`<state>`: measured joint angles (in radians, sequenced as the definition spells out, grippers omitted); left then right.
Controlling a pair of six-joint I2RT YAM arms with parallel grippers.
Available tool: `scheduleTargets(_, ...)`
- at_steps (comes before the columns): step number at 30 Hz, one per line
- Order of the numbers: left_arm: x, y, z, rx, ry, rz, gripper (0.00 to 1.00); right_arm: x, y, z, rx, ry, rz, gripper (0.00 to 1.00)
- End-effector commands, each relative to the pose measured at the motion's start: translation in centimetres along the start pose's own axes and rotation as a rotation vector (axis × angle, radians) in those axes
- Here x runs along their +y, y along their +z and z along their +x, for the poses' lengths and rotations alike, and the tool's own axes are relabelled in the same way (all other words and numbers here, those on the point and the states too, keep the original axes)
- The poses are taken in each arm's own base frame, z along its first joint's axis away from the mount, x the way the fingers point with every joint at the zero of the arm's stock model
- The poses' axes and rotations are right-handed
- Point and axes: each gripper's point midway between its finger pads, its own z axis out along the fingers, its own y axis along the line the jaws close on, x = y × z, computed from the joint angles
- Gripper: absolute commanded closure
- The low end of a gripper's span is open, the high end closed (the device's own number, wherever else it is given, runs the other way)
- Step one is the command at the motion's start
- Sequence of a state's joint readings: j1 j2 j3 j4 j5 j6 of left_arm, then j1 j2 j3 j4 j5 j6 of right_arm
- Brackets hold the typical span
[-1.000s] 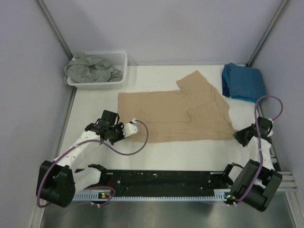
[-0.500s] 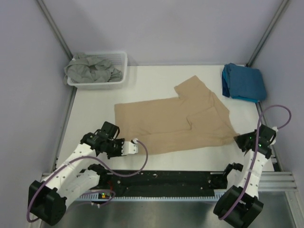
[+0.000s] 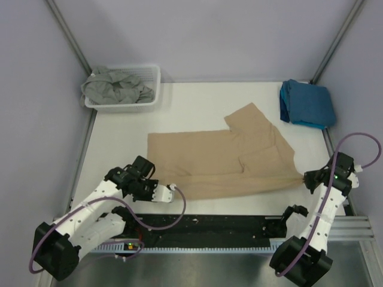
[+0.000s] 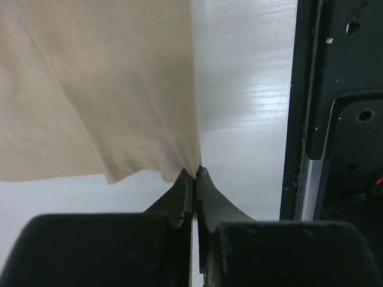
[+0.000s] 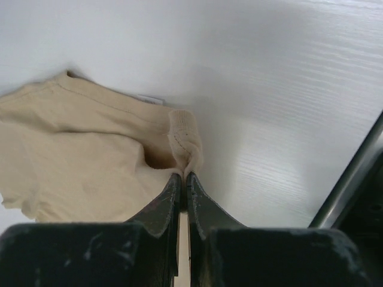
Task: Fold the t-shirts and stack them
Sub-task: Grap the side of the flattened tshirt furthest away from the robot with both arms
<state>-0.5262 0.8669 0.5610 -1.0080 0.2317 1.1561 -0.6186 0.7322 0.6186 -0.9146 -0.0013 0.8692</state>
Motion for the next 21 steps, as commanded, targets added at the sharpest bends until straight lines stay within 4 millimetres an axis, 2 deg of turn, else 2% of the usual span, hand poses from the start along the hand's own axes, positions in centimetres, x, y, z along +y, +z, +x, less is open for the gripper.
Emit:
scheduleTargets(1,-0.5,-0.1,1.6,0.104,0.052,0.026,1.00,-1.7,-1.5,-1.5,-0.084,0.037,0.093,1.00)
scheduleTargets(7,-0.8,-0.5,1.5,0.129,0.076,0.050,1.00,-3.1,-0.8,-0.9,-0.085,0.056,0.143,1.00)
scheduleTargets(8,-1.0,-0.5,1.4,0.125,0.081,0.061,1.00,-3.2,-0.8,-1.0,-0.091,0.062,0.147,0.98)
scheduleTargets(9,-1.1,-0.5,1.4,0.127,0.081,0.071,1.00,-3.3,-0.8,-1.1,-0.098,0.072,0.154,0.87)
scheduleTargets(10,-1.2,-0.6,1.4,0.129,0.078,0.075,0.93,-3.4,-0.8,-1.3,-0.108,0.081,0.161,0.69)
scheduleTargets(12,-1.4,-0.8,1.6,0.142,0.076,0.086,0.70,-3.2,-1.3,-2.0,-0.140,0.105,0.167,0.48)
scheduleTargets(13,-1.2,-1.0,1.6,0.152,0.072,0.081,0.60,-2.9,-1.5,-2.6,-0.160,0.114,0.168,0.44)
scheduleTargets(15,-0.4,-1.7,1.4,0.158,0.050,0.055,0.45,-1.9,-2.3,-4.1,-0.200,0.123,0.155,0.41)
scheduleTargets(18,2.4,-3.2,-0.3,0.122,0.005,-0.029,0.44,1.1,-3.2,-6.7,-0.231,0.043,0.107,0.41)
scheduleTargets(21,7.2,-4.6,-2.6,0.045,-0.103,-0.173,0.39,5.7,-3.7,-8.8,-0.249,-0.053,-0.024,0.41)
